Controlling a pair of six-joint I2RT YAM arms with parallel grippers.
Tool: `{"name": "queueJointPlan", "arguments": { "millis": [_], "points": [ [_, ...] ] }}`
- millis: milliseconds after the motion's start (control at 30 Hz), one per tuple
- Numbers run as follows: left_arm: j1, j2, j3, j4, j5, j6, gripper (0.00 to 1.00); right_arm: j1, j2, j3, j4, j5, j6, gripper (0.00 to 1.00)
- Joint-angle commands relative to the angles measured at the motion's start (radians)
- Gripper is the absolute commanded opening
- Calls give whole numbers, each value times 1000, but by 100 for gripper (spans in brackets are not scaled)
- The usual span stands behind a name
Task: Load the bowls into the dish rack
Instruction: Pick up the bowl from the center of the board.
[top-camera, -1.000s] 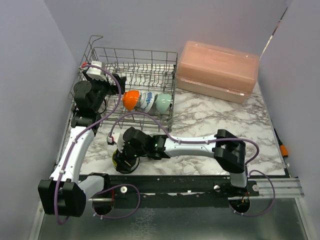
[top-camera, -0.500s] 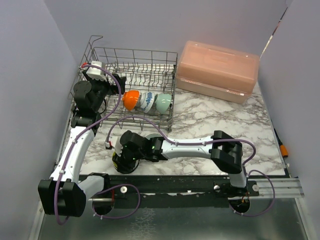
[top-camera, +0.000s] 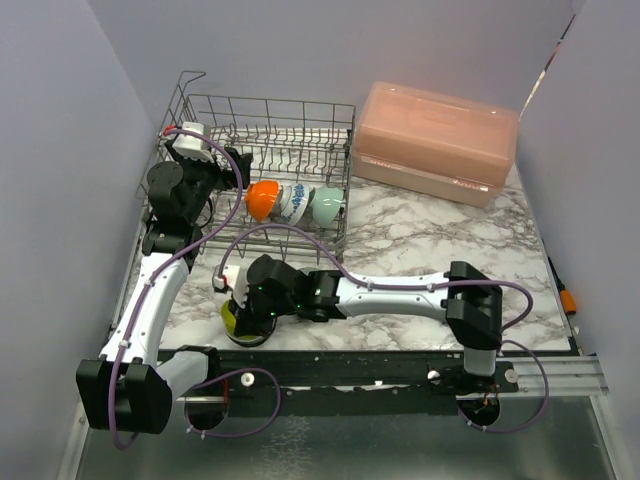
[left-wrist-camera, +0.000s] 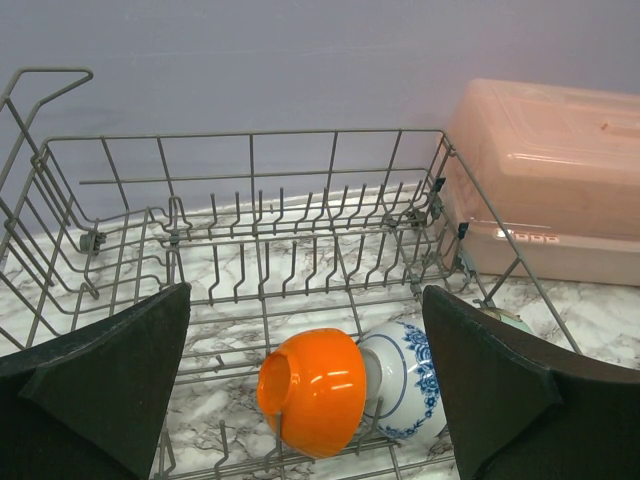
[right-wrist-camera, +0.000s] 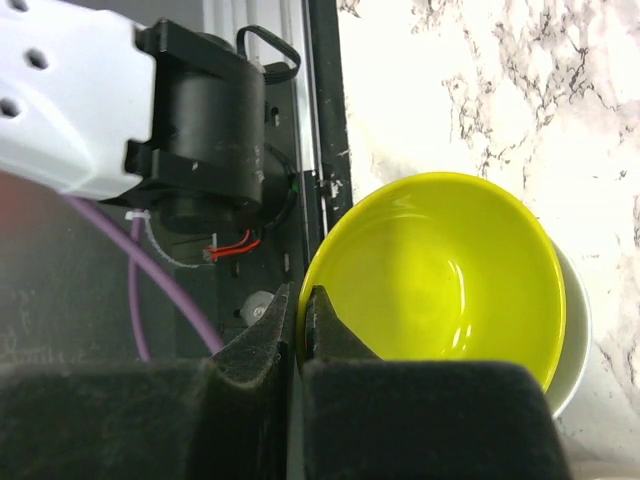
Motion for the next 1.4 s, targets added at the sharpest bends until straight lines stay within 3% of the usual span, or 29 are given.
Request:
{"name": "queueJointPlan", "arguments": {
  "millis": [0,500,900,1133,1367],
  "points": [
    [-4,-8,-12,27,7,-7,99,8,-106,-58,79,15,24,0],
    [-4,11,-6,37,42,-47,99,-45,-398,-245,152,199,20,0],
    [-4,110,63,-14,114,-132,99,-280,-615,-427,152,157,42,0],
    [-4,219,131,-26,268,-284,99,-457,-692,-463,143,163,9,0],
    [-6,304,144,96,425,-486,99,-493,-701,-490,226,365,-163,0]
  ]
}}
